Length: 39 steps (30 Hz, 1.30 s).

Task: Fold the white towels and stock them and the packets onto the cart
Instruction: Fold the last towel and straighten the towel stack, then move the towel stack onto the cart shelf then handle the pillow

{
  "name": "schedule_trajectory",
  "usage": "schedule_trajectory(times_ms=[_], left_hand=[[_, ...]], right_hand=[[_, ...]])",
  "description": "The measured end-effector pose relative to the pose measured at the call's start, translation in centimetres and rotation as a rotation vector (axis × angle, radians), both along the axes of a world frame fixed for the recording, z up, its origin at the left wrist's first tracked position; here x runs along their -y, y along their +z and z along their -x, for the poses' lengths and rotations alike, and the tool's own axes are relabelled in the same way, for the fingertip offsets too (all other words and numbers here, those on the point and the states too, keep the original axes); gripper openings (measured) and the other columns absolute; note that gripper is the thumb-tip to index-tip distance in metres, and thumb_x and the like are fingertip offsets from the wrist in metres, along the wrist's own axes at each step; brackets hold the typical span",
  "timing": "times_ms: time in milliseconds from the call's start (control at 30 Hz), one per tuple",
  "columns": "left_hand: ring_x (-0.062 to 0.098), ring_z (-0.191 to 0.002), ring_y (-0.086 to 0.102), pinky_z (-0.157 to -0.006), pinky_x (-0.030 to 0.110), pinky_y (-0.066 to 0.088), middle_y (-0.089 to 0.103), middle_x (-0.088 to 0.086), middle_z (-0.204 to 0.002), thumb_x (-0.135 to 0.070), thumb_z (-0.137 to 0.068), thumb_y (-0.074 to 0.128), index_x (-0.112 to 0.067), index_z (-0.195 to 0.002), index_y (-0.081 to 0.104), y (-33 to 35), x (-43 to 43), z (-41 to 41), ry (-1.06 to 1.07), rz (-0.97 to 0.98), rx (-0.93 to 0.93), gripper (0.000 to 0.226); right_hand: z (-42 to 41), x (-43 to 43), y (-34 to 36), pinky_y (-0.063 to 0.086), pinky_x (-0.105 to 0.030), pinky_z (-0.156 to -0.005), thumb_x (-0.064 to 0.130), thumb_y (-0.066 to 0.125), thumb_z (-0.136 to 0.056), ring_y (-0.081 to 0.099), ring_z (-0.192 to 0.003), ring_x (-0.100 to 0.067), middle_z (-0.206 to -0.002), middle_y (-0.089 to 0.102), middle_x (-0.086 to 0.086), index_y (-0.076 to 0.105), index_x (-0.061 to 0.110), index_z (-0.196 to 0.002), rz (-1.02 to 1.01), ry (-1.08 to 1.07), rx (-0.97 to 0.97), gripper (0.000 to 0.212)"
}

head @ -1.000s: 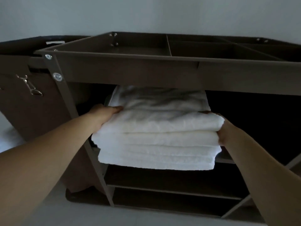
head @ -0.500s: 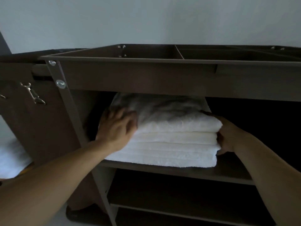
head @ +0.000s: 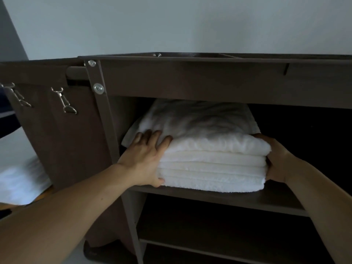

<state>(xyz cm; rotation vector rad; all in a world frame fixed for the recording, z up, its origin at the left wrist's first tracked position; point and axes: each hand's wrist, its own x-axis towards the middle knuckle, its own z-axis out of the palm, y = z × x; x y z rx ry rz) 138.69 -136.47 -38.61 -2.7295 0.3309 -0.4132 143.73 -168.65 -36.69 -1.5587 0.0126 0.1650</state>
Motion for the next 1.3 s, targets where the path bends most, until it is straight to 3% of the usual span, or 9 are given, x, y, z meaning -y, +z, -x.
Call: schedule_trajectory(times_ms=[167,333,500,700,800,867,967,1100,1300], left_hand=[[0.033,-0.13,0.036,-0.11,0.045,0.031,0.021,0.014,-0.149,-0.068,-0.056,0.073,-0.02,-0.147,0.007,0.0,-0.6,0.0,0.03,-0.042,0.019,0.121],[0.037,-0.124,0.039,-0.105,0.049,0.035,0.027,0.017,-0.144,-0.061,-0.052,0.077,-0.017,-0.141,0.011,-0.7,-0.2,-0.1,0.054,-0.039,0.022,0.119],[0.041,-0.131,0.033,-0.108,0.051,0.032,0.023,0.018,-0.147,-0.055,-0.056,0.077,-0.018,-0.142,0.007,-0.4,0.1,0.0,0.072,-0.014,-0.022,0.117],[0.038,-0.13,0.034,-0.107,0.051,0.033,0.023,0.016,-0.147,-0.054,-0.067,0.074,-0.017,-0.149,0.002,2.2,1.1,2.4,0.11,-0.039,-0.075,0.115],[0.034,-0.14,0.027,-0.112,0.051,0.029,0.018,0.014,-0.154,-0.055,-0.078,0.066,-0.015,-0.154,-0.002,3.7,1.3,5.0,0.077,-0.038,-0.11,0.109],[0.033,-0.145,0.019,-0.115,0.051,0.026,0.014,0.012,-0.158,-0.054,-0.084,0.061,-0.013,-0.155,0.0,4.7,1.0,7.7,0.044,-0.019,-0.131,0.102],[0.032,-0.149,0.013,-0.116,0.05,0.024,0.013,0.011,-0.161,-0.055,-0.087,0.058,-0.012,-0.155,0.004,6.3,-0.4,12.1,0.024,0.025,-0.164,0.097],[0.03,-0.15,0.01,-0.117,0.049,0.021,0.013,0.008,-0.162,-0.058,-0.087,0.054,-0.014,-0.156,0.006,9.5,-5.1,18.3,0.123,0.112,-0.173,0.095],[0.029,-0.151,0.009,-0.118,0.05,0.021,0.014,0.009,-0.162,-0.059,-0.086,0.055,-0.013,-0.156,0.007,14.9,-15.9,28.1,0.323,0.222,-0.136,0.097]], right_hand=[[-0.9,-1.2,0.8,0.05,-0.043,-0.069,0.038,0.052,-0.099,0.063,-0.089,-0.034,-0.097,0.067,-0.016,0.068,0.012,-0.1,0.009,-0.068,-0.242,0.03],[-1.4,-0.6,-0.1,0.051,-0.043,-0.07,0.029,0.049,-0.102,0.062,-0.1,-0.041,-0.094,0.066,-0.014,0.066,0.014,-0.098,0.03,-0.066,-0.175,0.023],[-1.0,-1.0,0.3,0.051,-0.042,-0.075,0.038,0.049,-0.101,0.063,-0.092,-0.03,-0.119,0.066,-0.018,0.066,0.016,-0.116,0.043,-0.084,-0.194,0.032],[1.6,-0.4,3.1,0.049,-0.048,-0.079,0.063,0.068,-0.08,0.058,-0.099,-0.029,-0.111,0.061,-0.004,0.059,0.029,-0.119,0.136,-0.137,-0.346,0.053],[4.2,-0.6,4.5,0.043,-0.04,-0.082,0.05,0.073,-0.082,0.056,-0.102,-0.024,-0.13,0.056,-0.003,0.052,0.028,-0.139,0.25,-0.22,-0.207,0.064],[6.9,-1.6,5.1,0.045,-0.04,-0.089,0.047,0.066,-0.09,0.051,-0.122,-0.03,-0.153,0.04,-0.005,0.034,0.031,-0.153,0.65,-0.222,0.036,0.072],[12.0,-4.8,6.2,0.026,-0.053,-0.117,0.052,0.054,-0.096,0.011,-0.152,-0.029,-0.167,0.006,-0.001,0.009,0.032,-0.159,1.162,-0.042,0.4,0.08],[17.4,-11.8,8.5,0.016,-0.051,-0.122,0.059,0.043,-0.097,-0.008,-0.154,-0.023,-0.167,-0.007,0.002,0.001,0.034,-0.158,1.327,0.283,0.499,0.078],[24.6,-24.9,14.6,0.016,-0.053,-0.122,0.062,0.042,-0.097,-0.007,-0.154,-0.024,-0.167,-0.005,0.002,0.003,0.035,-0.158,1.295,0.502,0.601,0.078]])
